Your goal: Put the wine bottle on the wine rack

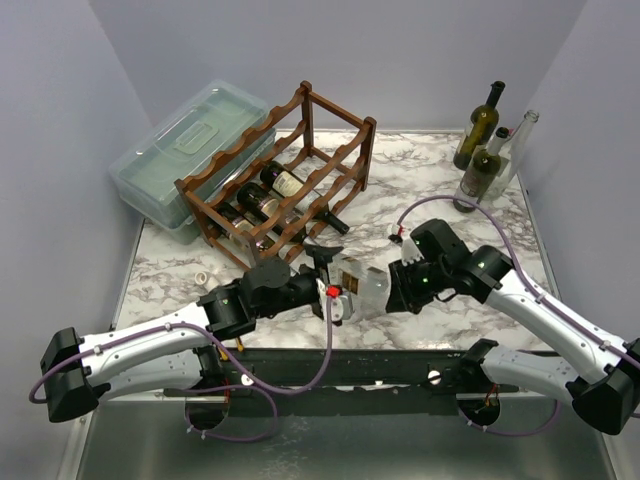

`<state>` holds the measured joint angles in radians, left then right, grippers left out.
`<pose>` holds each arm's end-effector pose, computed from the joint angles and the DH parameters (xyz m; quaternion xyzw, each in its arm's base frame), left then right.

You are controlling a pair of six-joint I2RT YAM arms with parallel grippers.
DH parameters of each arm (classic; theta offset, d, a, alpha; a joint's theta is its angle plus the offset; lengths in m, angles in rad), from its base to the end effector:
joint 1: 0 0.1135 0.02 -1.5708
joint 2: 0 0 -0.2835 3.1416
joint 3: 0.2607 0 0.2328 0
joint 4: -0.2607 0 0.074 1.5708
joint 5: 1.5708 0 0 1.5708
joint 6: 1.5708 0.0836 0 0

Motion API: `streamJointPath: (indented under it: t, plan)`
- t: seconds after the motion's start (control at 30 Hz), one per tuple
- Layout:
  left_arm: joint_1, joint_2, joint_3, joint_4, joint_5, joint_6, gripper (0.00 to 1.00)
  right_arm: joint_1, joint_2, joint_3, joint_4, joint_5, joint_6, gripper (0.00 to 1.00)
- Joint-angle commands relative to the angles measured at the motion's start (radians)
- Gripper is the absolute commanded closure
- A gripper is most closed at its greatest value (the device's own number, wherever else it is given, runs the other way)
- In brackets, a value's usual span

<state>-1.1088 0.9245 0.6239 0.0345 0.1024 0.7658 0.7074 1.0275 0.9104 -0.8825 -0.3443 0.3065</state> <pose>0.0964 -0.2128 0.2892 0.6580 0.4448 -0.1435 0.5904 0.1233 0.1426 0.2610 -0.2355 0.9168 0.2785 0.1629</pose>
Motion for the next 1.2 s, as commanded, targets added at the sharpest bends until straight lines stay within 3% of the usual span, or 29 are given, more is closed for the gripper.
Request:
streamJointPath:
  t: [0.0, 0.3, 0.53, 0.77, 1.17]
  plan:
    - [-0.002, -0.050, 0.067, 0.133, -0.123, -0.168, 0.01, -0.001, -0.058, 0.070, -0.001, 0.224, 0.071, 0.99]
    - [0.027, -0.115, 0.075, 0.251, -0.441, -0.243, 0.01, -0.004, -0.029, 0.149, 0.027, 0.528, 0.155, 0.99]
    - [0.044, -0.146, 0.072, 0.351, -0.701, -0.210, 0.01, -0.010, 0.041, 0.116, 0.238, 0.695, 0.046, 0.99]
    - [0.058, -0.200, 0.073, 0.370, -0.761, -0.209, 0.04, -0.067, 0.094, 0.017, 0.551, 0.639, -0.090, 0.99]
    - [0.096, -0.253, 0.073, 0.386, -0.790, -0.229, 0.05, -0.184, 0.304, 0.048, 0.700, 0.519, -0.163, 0.99]
